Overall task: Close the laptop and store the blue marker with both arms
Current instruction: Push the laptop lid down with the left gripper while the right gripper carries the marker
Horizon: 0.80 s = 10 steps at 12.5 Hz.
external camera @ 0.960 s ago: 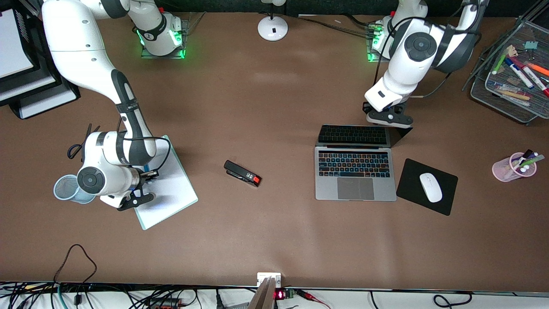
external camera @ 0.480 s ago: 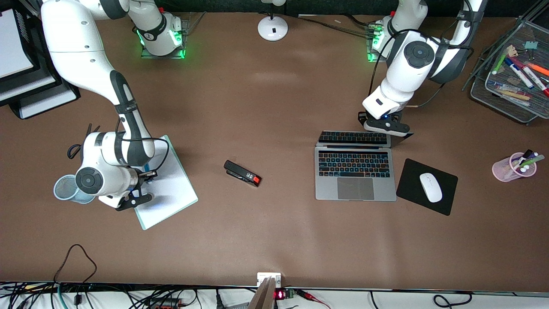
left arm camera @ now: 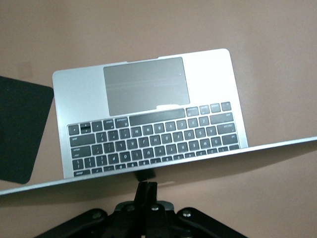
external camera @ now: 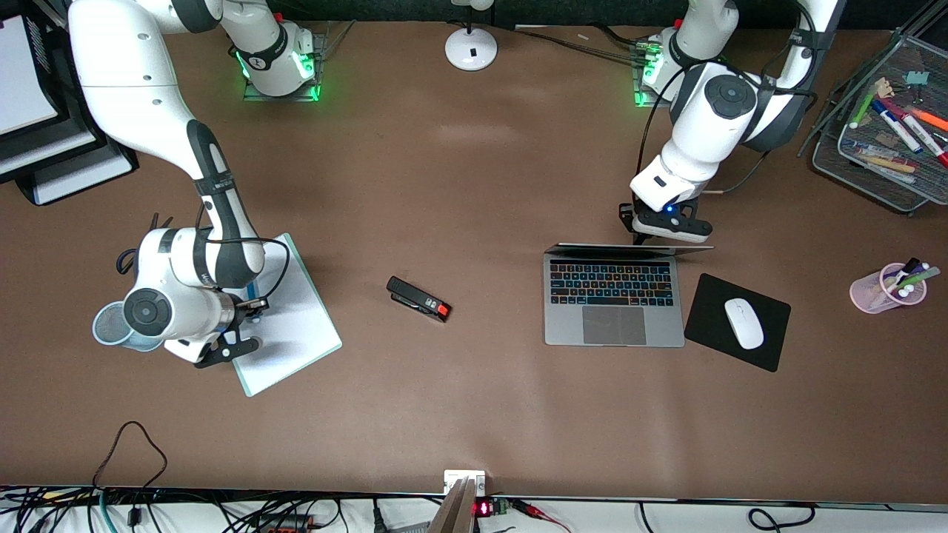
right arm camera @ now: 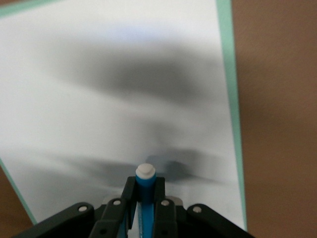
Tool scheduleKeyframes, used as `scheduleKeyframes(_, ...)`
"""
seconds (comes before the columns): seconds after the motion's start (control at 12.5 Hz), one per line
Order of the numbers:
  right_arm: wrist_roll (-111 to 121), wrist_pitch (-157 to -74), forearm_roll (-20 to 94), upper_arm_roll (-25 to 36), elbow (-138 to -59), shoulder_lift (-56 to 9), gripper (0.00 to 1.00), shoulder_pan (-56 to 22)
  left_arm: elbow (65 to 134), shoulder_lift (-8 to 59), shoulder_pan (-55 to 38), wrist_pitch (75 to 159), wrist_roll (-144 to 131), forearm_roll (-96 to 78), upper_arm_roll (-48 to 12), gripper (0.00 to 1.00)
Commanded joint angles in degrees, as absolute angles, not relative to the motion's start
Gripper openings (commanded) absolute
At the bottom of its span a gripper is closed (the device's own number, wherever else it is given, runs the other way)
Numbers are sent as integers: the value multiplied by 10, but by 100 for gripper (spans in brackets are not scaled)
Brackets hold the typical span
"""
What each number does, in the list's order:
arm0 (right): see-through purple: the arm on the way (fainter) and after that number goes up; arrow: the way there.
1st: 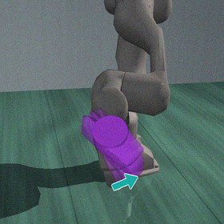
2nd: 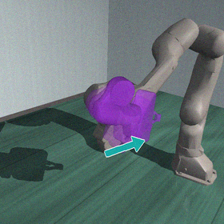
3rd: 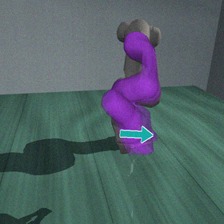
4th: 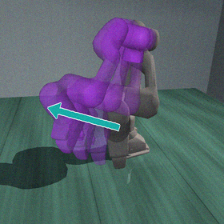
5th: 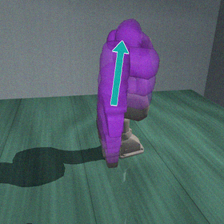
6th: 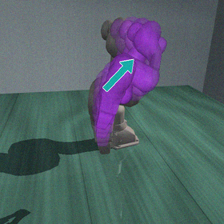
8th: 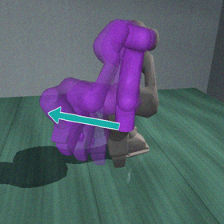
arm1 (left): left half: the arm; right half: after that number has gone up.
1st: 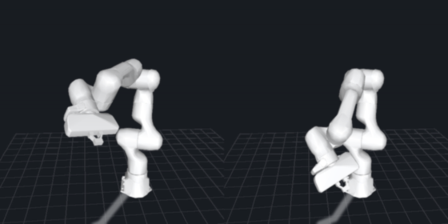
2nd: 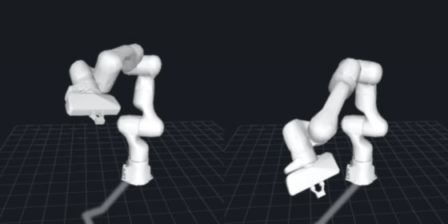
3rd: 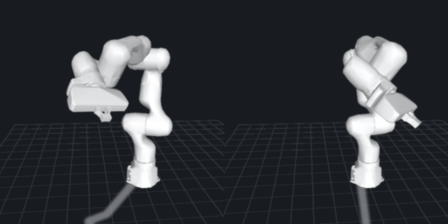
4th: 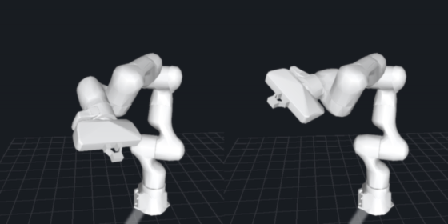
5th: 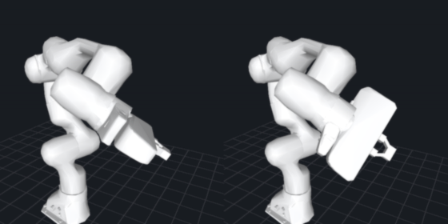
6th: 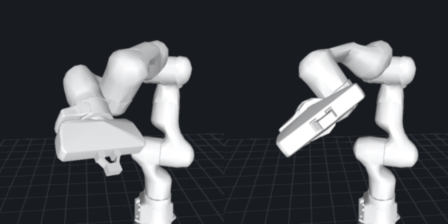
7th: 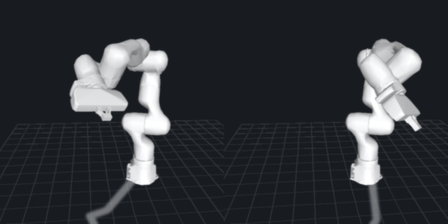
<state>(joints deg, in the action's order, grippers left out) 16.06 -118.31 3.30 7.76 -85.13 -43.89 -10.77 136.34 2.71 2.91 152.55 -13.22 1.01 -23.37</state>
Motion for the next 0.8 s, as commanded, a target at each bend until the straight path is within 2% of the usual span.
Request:
scheduleKeyframes(0.0,160,-1160,40,82,-848,-392,2,-112,1350,59,40,1561,-128,5,-237,0)
scheduleKeyframes(0.32,177,-1137,37,82,-848,-290,2,-109,1320,97,40,1585,-125,10,-235,0)
scheduleKeyframes(0.72,355,-1099,63,84,-848,-188,0,-80,1278,132,47,1585,-124,12,-234,0)
